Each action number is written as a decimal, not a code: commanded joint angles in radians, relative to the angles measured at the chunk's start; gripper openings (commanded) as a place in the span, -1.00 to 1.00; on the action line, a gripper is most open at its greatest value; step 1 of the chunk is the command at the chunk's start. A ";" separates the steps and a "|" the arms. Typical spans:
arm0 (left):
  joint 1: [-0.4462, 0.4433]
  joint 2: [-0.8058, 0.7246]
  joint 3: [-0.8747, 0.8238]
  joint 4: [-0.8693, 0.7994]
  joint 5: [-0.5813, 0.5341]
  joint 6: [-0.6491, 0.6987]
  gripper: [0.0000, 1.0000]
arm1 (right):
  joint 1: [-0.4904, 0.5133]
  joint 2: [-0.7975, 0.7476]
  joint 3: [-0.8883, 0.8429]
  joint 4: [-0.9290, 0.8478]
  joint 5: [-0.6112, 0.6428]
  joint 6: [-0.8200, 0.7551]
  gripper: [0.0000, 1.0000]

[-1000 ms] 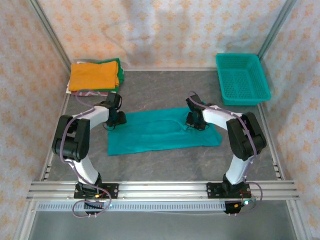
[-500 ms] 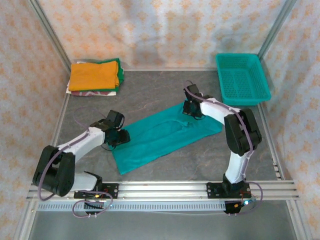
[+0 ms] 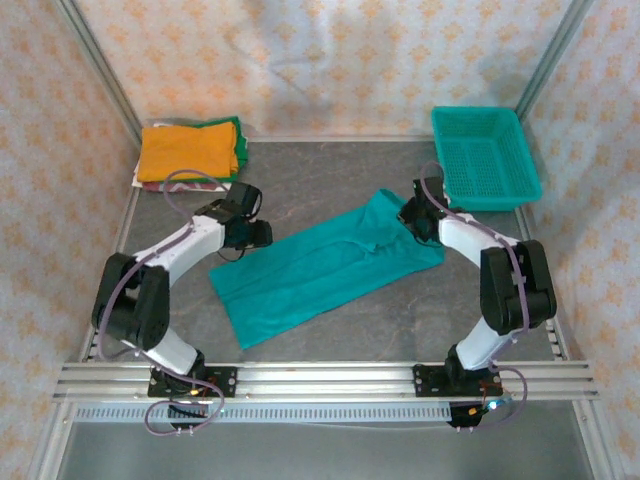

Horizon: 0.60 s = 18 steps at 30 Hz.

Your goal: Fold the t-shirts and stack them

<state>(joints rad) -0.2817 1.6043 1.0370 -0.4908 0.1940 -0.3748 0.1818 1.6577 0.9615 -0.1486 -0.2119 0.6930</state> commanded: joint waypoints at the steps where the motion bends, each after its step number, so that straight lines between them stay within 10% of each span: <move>1: -0.001 0.050 0.022 0.024 -0.028 0.055 -0.15 | -0.028 0.042 -0.009 0.110 -0.090 0.040 -0.38; 18: 0.000 0.125 -0.064 0.064 -0.062 0.052 -0.15 | -0.027 0.146 0.014 0.147 -0.151 0.075 -0.49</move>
<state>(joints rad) -0.2817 1.7111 0.9768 -0.4393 0.1680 -0.3374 0.1543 1.7847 0.9581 -0.0494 -0.3447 0.7506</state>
